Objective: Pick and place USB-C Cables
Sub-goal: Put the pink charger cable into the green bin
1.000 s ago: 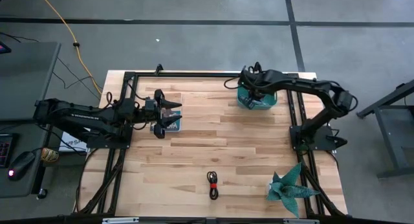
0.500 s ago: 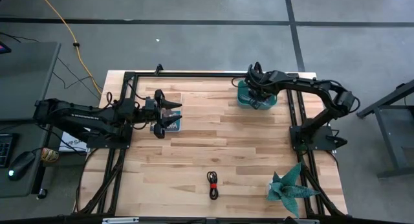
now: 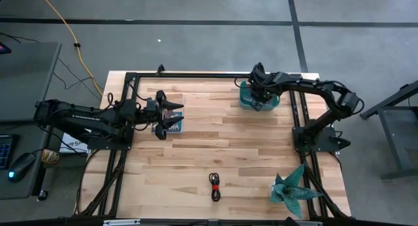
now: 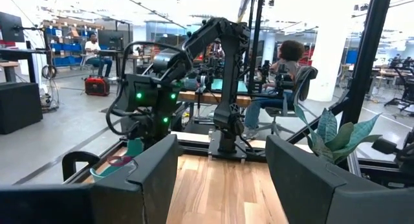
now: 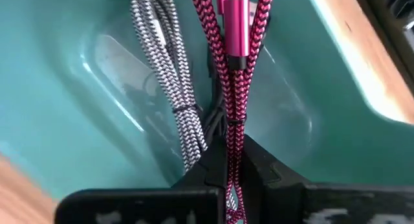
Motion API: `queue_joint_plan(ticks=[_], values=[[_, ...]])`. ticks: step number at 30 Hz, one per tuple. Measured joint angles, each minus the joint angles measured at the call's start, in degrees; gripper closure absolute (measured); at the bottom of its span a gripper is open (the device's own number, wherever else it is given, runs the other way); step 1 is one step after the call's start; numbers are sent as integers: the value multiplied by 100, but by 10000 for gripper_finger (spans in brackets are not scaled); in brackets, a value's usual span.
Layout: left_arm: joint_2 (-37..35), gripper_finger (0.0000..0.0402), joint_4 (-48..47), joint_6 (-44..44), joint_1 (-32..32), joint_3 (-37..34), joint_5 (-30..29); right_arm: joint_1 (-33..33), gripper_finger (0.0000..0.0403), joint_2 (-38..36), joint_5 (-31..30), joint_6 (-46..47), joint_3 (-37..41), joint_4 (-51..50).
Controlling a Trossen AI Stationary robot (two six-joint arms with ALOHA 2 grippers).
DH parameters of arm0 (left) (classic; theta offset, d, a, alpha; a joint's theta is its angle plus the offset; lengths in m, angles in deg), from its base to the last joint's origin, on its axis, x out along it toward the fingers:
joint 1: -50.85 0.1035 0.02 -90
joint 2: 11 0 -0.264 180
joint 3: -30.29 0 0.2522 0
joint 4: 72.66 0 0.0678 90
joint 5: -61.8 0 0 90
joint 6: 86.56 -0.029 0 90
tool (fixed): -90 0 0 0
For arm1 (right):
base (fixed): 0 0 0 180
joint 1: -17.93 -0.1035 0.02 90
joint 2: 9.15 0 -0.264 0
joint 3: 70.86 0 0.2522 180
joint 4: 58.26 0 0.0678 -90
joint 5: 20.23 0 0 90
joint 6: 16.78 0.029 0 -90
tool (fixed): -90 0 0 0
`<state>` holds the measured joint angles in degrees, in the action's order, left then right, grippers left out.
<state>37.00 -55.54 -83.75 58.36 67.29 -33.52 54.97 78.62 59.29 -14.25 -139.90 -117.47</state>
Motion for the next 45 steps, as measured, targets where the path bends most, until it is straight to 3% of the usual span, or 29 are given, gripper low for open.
queue_joint_plan(ticks=[10, 45], values=[[0, 188, 0, 0, 0, 2, -2, 418, 402, 0, 509, 44, 756, 1027], [0, 188, 0, 0, 2, 2, -2, 498, 375, 4, 544, 153, 777, 1142]])
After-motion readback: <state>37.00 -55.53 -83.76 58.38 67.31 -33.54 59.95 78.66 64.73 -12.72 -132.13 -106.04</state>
